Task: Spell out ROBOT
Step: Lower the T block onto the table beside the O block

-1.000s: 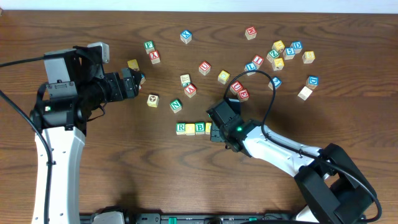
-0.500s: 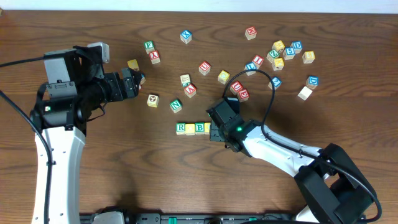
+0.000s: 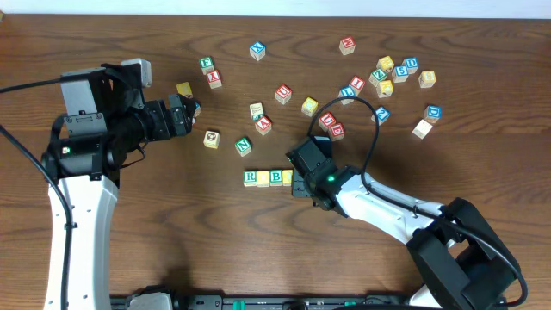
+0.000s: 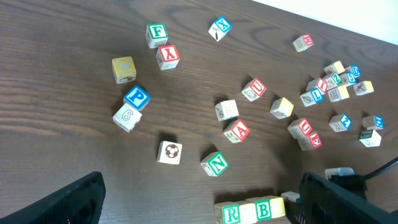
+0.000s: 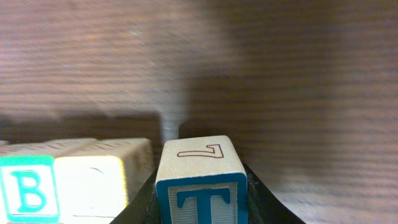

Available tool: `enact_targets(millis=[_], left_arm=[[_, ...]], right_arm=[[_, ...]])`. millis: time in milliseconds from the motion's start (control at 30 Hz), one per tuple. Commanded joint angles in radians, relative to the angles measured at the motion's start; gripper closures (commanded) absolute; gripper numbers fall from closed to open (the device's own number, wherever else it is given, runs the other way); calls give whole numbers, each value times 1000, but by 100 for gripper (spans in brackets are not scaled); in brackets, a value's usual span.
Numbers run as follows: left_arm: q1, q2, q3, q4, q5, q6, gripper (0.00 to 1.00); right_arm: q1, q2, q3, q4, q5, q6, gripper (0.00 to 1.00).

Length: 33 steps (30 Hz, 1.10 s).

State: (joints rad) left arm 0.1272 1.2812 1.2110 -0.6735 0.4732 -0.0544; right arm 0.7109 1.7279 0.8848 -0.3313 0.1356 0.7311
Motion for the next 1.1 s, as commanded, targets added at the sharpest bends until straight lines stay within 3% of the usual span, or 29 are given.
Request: enact_targets(millis=[0, 567, 1067], left_arm=[[3, 0, 24, 0, 13, 9, 2], [3, 0, 24, 0, 13, 9, 2], [3, 0, 24, 0, 13, 9, 2]], right_arm=[[3, 12, -5, -11, 42, 35, 99], [3, 12, -5, -10, 46, 35, 94], [3, 12, -5, -10, 47, 35, 70]])
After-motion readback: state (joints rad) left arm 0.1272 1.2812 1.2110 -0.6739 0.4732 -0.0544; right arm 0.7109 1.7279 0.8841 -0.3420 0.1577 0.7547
